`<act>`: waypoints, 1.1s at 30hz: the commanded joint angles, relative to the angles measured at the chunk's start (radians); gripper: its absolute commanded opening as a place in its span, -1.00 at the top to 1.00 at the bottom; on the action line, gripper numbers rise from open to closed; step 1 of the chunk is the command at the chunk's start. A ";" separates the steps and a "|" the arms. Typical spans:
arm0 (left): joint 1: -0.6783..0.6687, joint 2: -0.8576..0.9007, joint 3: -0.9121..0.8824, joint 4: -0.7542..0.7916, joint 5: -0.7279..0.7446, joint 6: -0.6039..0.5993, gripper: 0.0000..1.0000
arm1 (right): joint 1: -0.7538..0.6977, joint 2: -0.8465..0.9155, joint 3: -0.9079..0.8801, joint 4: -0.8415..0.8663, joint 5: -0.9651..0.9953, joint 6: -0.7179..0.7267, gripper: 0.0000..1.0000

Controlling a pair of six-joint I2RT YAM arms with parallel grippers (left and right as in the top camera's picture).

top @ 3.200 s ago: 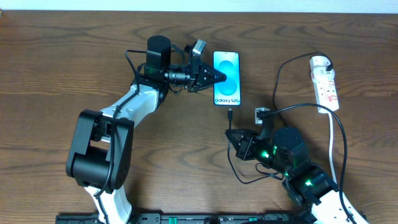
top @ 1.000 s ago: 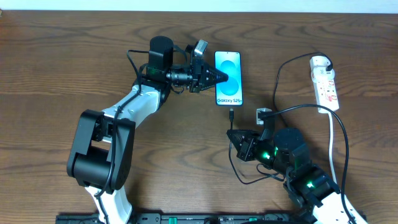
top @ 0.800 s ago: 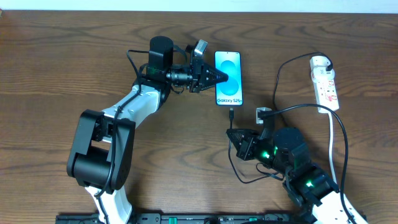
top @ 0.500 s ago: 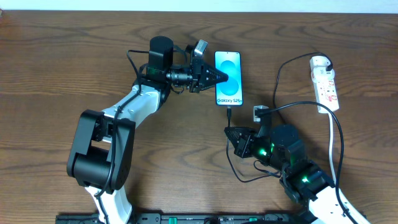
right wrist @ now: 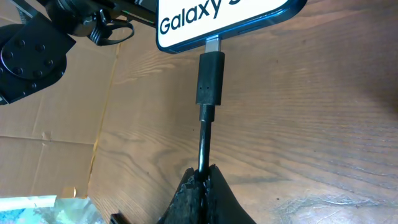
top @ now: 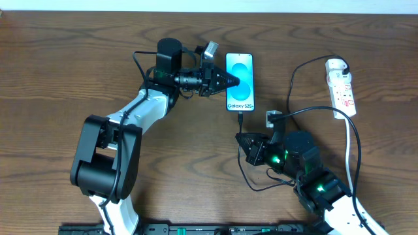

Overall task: Plug charger to phone and switch on socket
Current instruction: 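Push the plug upward into the phone's port with the right gripper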

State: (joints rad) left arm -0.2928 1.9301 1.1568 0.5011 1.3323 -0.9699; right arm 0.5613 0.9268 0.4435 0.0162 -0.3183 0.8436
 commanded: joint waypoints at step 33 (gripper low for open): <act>-0.001 -0.011 0.025 -0.051 0.066 0.057 0.86 | 0.001 -0.090 0.176 -0.295 0.126 -0.254 0.02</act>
State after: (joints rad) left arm -0.2928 1.9301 1.1572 0.4446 1.3636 -0.9611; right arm 0.5613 0.8848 0.4839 -0.1280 -0.3027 0.7094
